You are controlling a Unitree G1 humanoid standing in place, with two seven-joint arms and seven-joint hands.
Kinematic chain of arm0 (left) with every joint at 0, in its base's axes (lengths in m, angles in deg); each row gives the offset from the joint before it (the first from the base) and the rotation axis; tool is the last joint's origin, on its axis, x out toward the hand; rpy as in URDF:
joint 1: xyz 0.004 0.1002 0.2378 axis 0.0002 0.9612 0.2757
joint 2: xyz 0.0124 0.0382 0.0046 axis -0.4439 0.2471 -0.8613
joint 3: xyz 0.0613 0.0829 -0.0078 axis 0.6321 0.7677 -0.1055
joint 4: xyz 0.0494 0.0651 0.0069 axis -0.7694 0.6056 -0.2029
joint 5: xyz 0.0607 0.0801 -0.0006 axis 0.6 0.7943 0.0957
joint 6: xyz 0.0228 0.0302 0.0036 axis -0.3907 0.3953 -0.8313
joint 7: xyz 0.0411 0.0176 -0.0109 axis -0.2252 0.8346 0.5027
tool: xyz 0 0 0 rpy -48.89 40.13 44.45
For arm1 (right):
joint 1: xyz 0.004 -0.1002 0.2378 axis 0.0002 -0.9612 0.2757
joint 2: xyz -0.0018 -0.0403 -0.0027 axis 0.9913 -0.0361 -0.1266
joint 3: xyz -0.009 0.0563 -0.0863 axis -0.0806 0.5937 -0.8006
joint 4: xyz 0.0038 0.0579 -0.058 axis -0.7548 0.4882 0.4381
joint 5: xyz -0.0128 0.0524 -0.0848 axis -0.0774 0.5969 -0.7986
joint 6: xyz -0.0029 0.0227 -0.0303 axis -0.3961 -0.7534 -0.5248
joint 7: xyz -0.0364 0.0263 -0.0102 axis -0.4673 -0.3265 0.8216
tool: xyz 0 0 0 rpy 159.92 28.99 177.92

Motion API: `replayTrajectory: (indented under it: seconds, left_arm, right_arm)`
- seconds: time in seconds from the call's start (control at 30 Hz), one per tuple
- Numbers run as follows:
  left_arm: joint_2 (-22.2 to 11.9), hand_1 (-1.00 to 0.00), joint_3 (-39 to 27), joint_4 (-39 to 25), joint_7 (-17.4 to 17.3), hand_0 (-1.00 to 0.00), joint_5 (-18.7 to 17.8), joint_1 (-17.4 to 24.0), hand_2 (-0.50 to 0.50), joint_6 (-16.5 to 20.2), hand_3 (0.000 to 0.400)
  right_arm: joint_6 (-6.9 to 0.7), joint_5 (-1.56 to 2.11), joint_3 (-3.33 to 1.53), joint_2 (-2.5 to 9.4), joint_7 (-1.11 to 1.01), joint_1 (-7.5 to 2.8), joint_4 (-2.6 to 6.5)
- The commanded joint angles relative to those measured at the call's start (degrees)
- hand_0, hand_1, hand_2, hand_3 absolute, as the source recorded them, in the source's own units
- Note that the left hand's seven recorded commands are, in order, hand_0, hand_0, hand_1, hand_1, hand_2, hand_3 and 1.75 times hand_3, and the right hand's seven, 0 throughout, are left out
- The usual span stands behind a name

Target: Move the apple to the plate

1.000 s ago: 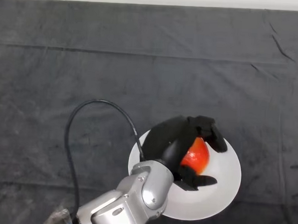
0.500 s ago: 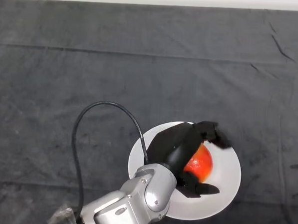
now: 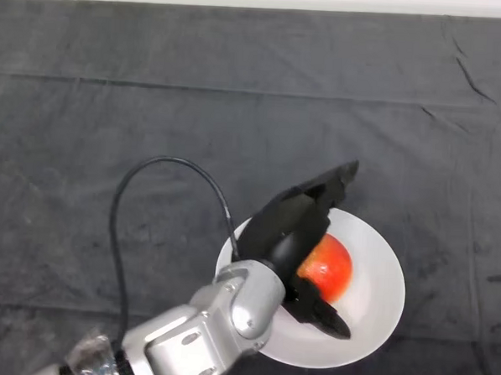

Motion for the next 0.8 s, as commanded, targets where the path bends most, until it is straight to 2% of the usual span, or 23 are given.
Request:
replayTrajectory:
  seconds: [0.03,0.2,0.8]
  left_arm:
    - [-2.62,0.00,-2.73,-2.82,-0.76,0.00,-0.06,-2.43,0.00,0.86,0.000]
    - [-4.72,0.00,-6.78,-6.27,0.06,0.00,0.74,-1.47,0.00,0.43,0.000]
    - [-9.20,0.00,-25.00,-16.73,9.00,0.00,4.35,7.48,0.00,-6.33,0.000]
  right_arm:
    - [0.12,1.21,0.26,-1.55,-0.20,0.93,0.32]
    - [0.13,1.20,0.26,-1.55,-0.20,0.93,0.32]
    - [0.12,1.16,0.21,-1.46,-0.14,0.88,0.14]
